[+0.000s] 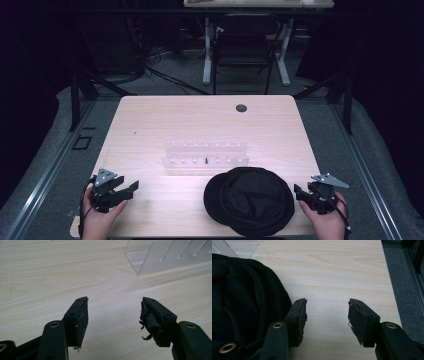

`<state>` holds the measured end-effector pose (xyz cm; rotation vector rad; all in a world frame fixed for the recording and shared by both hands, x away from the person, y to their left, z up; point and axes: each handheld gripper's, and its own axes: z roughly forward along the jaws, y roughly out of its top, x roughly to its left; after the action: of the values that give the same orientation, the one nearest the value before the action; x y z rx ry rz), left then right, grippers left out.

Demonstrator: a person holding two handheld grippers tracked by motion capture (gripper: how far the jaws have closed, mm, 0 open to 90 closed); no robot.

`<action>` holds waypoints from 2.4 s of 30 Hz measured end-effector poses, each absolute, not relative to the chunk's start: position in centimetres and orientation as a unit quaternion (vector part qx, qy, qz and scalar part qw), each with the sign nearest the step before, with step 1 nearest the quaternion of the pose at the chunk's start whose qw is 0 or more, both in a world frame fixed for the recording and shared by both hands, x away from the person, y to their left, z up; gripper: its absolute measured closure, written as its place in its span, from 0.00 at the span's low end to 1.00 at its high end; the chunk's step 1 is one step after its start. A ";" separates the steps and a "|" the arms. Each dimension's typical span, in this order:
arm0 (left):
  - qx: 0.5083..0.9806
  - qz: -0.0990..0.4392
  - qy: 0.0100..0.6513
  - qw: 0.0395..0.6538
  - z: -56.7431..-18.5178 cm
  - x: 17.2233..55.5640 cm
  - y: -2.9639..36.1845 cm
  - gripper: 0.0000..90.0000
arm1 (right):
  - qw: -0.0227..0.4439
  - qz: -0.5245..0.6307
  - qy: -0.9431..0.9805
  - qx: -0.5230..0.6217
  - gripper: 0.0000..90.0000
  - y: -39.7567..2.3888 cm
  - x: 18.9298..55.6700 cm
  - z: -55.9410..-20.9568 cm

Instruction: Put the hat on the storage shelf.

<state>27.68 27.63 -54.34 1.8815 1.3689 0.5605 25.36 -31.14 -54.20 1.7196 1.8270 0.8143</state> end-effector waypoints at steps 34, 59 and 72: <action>0.740 0.192 0.531 0.365 -54.1 27.7 26.9 0.46 | 0.149 0.230 0.723 0.635 0.63 -31.0 25.8 -46.3; 0.744 0.181 0.531 0.363 -54.5 27.8 26.7 0.46 | 0.057 0.190 0.729 0.655 0.67 -29.6 28.5 -45.3; 0.742 0.184 0.533 0.362 -54.5 27.8 26.7 0.46 | 0.036 0.162 0.734 0.659 0.70 -28.7 29.2 -47.0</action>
<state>27.83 26.73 -54.51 1.9099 1.3731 0.4750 29.19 -28.70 -47.01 2.0233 2.2544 0.4986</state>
